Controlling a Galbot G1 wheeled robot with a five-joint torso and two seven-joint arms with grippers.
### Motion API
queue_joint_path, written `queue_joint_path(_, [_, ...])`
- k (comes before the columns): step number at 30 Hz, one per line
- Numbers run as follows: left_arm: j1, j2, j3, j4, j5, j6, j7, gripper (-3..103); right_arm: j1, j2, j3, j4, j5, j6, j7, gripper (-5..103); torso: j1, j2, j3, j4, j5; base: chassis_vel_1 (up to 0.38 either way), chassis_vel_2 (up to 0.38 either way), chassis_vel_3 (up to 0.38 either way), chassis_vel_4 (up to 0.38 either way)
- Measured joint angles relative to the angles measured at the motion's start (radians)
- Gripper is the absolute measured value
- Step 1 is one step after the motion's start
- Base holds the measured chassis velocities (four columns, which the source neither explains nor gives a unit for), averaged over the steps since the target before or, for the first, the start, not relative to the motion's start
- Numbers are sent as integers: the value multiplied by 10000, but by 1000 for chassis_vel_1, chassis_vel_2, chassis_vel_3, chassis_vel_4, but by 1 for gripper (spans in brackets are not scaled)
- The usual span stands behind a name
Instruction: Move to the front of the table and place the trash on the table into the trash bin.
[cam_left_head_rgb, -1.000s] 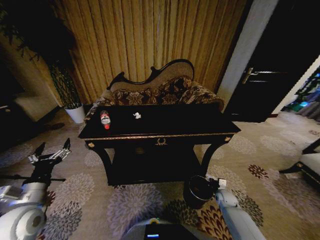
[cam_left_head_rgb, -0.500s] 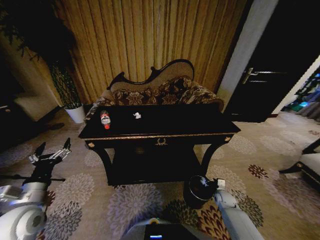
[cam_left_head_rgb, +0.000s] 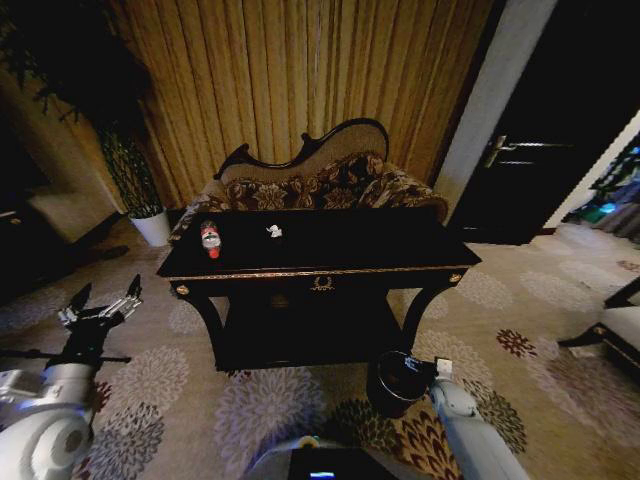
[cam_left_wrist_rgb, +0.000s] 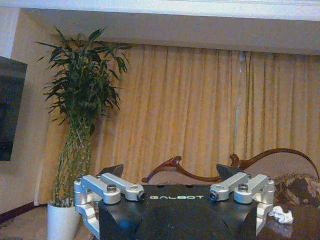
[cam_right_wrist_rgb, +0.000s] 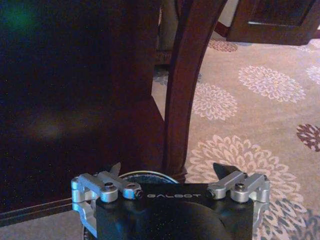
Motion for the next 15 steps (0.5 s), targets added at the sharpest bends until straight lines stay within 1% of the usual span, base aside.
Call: queue_joint_path(15, [-2,67,-42,80,-156,-5,-1,100,-9,74,12,59,21,-78,17,100,0,0,0,0,1,0,0,0,0])
